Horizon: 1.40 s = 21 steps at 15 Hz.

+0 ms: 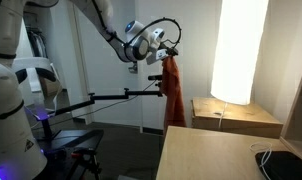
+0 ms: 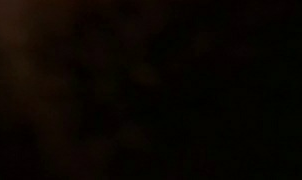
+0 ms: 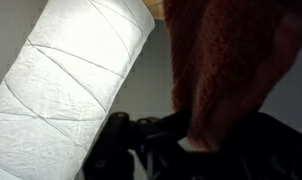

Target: Unfold the orange towel

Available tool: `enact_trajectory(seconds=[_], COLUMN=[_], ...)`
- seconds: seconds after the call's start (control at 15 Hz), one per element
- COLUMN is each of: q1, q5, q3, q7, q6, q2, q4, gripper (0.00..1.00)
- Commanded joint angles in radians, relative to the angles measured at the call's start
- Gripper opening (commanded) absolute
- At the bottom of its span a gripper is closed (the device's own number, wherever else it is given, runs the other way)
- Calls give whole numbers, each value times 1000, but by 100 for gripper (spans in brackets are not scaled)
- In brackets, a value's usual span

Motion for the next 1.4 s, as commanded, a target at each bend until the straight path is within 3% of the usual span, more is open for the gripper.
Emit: enact_trajectory(seconds=[0.0,0.53,0.8,1.33], q1=[0,0,27,28], q5=[0,0,46,106], q3=[0,0,-47,-61], q7=[0,0,-5,10], q6=[0,0,0,11], q2=[0,0,22,60], q4=[0,0,6,8], gripper=[0,0,3,0])
